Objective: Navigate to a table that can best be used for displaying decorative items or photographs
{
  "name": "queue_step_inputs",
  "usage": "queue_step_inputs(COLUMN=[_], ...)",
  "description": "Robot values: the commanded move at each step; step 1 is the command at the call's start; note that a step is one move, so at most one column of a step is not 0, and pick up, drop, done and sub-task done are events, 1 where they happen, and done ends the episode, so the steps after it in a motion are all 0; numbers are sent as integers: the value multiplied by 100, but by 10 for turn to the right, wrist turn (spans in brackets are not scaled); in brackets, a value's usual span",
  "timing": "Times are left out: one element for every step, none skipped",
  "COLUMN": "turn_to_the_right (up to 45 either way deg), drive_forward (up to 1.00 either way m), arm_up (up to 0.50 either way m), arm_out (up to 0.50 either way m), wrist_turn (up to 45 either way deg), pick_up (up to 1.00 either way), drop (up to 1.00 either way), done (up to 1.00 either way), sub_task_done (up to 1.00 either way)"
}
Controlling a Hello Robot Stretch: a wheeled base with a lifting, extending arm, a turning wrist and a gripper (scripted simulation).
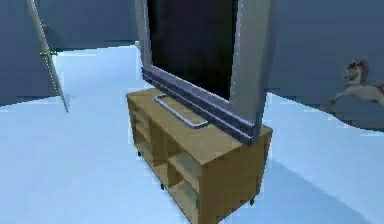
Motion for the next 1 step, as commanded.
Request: queue_step_inputs(turn_to_the_right=[0], drive_forward=[0], arm_up=[0], arm_out=[0], wrist_turn=[0], pick_up=[0], drop=[0], done=[100], sub_task_done=[0])
